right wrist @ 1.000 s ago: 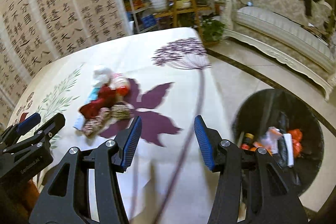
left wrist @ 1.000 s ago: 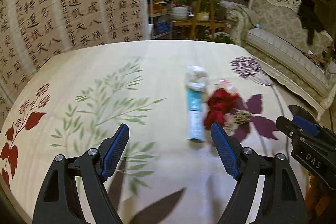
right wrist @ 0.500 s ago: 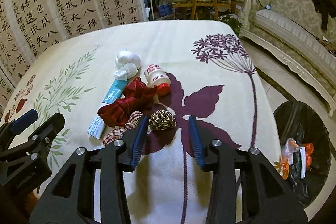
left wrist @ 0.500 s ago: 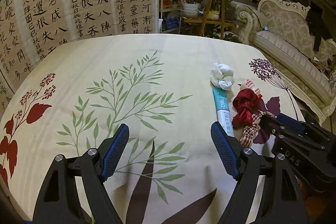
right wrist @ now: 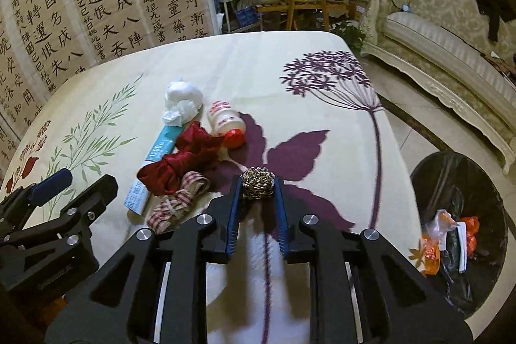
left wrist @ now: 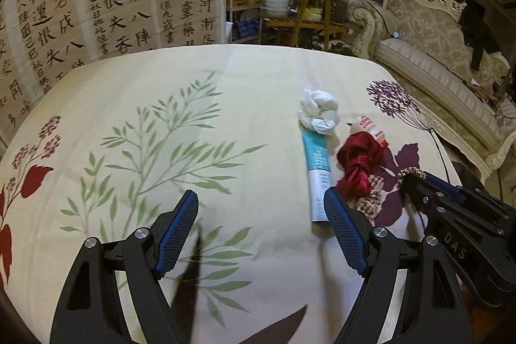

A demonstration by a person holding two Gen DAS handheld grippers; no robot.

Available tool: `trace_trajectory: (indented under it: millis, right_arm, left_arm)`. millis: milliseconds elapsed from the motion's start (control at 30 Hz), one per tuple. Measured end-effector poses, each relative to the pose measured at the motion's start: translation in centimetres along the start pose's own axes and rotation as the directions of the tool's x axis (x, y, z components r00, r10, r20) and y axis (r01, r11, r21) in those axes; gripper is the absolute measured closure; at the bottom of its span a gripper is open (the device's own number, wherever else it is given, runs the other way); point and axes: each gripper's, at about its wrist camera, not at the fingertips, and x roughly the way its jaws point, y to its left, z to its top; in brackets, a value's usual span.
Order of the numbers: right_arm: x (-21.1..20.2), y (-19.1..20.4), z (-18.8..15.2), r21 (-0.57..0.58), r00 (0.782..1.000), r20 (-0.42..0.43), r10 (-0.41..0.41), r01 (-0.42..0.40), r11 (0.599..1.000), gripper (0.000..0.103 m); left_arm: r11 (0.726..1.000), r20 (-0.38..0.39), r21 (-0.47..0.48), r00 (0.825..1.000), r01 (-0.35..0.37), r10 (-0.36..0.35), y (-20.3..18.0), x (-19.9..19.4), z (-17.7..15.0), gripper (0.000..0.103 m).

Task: Collect trash
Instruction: 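Grasp the blue toothpaste tube with the left tool while the right tool holds the scrubber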

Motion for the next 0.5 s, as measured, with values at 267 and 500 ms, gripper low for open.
trace_trajectory:
  millis: [267,500]
  right_arm:
    - [-0.7,-1.0,0.1,0.020,1.000,0.014,0.002,-0.003,1.000,0.084]
    - [-0.7,-1.4,0.2,0.029,1.000,0.018,0.008,-0.008,1.000,0.084]
  left_arm:
    - [0.999,-0.029,0.033,0.999,0.015,-0.014,-1.3,1.3,0.6,0.025]
    - [0.999,-0.060,0.043,0.998,0.021,-0.019,-1.9,2.5,1.1,0.033]
